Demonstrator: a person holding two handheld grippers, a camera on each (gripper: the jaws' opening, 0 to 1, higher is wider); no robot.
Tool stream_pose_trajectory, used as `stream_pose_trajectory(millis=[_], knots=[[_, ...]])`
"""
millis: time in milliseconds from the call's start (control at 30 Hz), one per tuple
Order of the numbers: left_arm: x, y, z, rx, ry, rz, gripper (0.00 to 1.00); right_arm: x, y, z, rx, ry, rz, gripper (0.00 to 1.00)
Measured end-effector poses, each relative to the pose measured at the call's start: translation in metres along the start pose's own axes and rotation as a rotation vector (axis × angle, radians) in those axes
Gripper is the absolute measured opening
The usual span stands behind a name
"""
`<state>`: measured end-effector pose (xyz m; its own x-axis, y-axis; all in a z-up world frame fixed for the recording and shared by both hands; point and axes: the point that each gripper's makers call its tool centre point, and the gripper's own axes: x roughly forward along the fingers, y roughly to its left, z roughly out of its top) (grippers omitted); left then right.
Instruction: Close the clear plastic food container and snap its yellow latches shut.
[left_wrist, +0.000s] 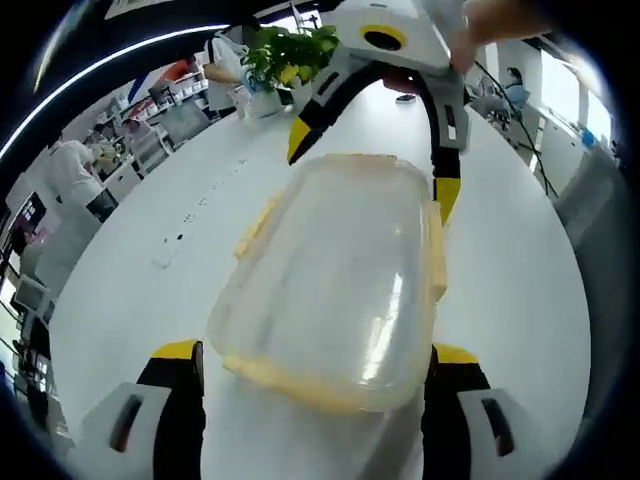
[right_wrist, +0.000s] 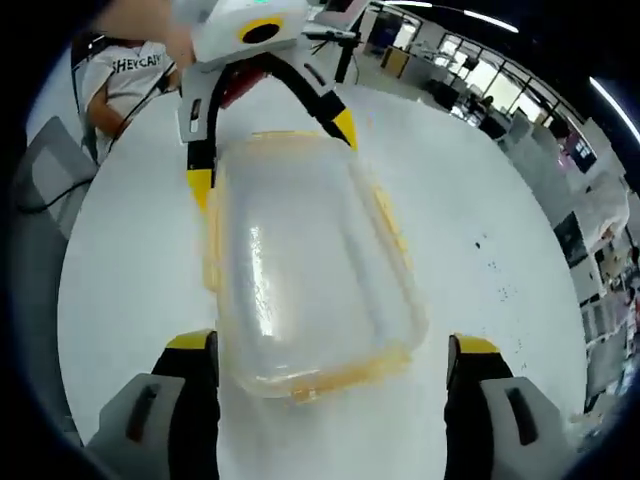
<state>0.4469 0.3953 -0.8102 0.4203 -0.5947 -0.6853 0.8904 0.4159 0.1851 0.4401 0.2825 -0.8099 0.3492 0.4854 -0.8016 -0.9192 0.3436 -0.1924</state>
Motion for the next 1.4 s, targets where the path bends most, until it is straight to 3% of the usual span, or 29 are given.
stream_pose_trajectory(millis=[133,267,433,600,800,900,1400], knots=[[-0.009,-0.004,0.003,-0.126,-0.1,0.051,0.89,-0.004,0.007,-0.002,0.15,-0.088,-0.043,0.99],[-0.015,-0.011,-0.009,-0.237,-0.131,0.107,0.89,-0.006,0.02,-0.006,0.312,-0.155,-0.075,0.99],[-0.022,-0.016,-0.016,-0.365,-0.198,0.169,0.9,-0.01,0.025,-0.007,0.463,-0.254,-0.169,1.0],[-0.024,-0.013,-0.019,-0.424,-0.221,0.214,0.89,-0.012,0.025,-0.007,0.567,-0.312,-0.233,1.0],[-0.027,-0.014,-0.022,-0.413,-0.212,0.225,0.88,-0.011,0.031,-0.01,0.588,-0.285,-0.22,0.99],[-0.033,-0.011,-0.029,-0.434,-0.208,0.257,0.89,-0.016,0.029,-0.011,0.586,-0.287,-0.233,0.98],[-0.058,-0.018,-0.041,-0.465,-0.213,0.285,0.82,-0.04,0.036,-0.031,0.713,-0.319,-0.278,0.95]])
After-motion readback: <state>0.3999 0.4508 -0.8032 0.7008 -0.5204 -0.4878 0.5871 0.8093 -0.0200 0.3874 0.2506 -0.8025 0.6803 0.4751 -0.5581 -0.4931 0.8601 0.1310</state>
